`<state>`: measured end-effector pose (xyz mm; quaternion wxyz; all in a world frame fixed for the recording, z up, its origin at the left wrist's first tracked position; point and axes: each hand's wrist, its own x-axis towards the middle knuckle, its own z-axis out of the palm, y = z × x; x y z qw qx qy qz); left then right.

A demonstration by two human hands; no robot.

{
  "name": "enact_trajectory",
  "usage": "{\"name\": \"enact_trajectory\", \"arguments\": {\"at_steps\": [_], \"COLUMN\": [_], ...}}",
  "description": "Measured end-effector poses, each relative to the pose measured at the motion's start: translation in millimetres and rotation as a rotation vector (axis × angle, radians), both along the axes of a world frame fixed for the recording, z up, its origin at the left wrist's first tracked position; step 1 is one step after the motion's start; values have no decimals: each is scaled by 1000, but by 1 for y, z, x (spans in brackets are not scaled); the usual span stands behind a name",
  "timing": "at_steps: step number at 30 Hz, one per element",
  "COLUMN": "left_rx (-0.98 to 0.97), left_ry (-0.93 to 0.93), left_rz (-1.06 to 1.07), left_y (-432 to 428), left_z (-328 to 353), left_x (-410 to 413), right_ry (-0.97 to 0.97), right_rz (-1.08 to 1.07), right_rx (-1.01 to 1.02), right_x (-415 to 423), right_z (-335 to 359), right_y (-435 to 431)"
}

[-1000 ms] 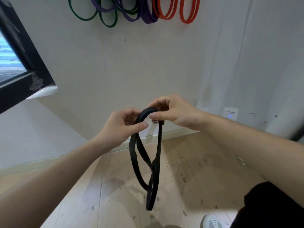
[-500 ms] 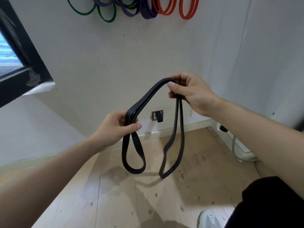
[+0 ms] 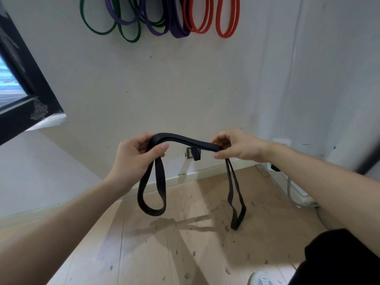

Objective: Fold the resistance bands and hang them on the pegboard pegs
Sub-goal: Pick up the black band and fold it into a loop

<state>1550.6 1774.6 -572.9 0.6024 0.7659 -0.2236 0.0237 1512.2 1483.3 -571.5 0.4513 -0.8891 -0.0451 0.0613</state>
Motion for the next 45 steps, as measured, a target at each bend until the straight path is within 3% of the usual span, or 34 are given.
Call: {"name": "enact_trajectory", "arguments": {"at_steps": [3,8,17,23,29,38,42,45], "left_rx": [0,25,153,175,98,26,75,61], "left_ry": [-21,-33,41,103,46,-68,-118,-120], "left_rz": [-44,-157,-178,-234,-186,-147,-158,-131], "left_y": [-9,-24,-15,-11,-6,-11,-10,-9], "left_z": [4,8,1,-2,3,9,6,3], "left_x": [-6,-16,-16,-14,-11,-19,-19,-16], "right_ry": [33,-76,-257,-353,-288,-2,-51,-162], "right_rz": [66,147,89,-7,-14,200,206,114], "right_rx": [56,275,201,333,326,208,354,314], "right_x": [-2,-3,-10,-10,-9,-11,-16,-16], "right_z": [1,16,28,31,26,16,19,20], "right_y": [15,54,62,57,43,46,64,75]}}
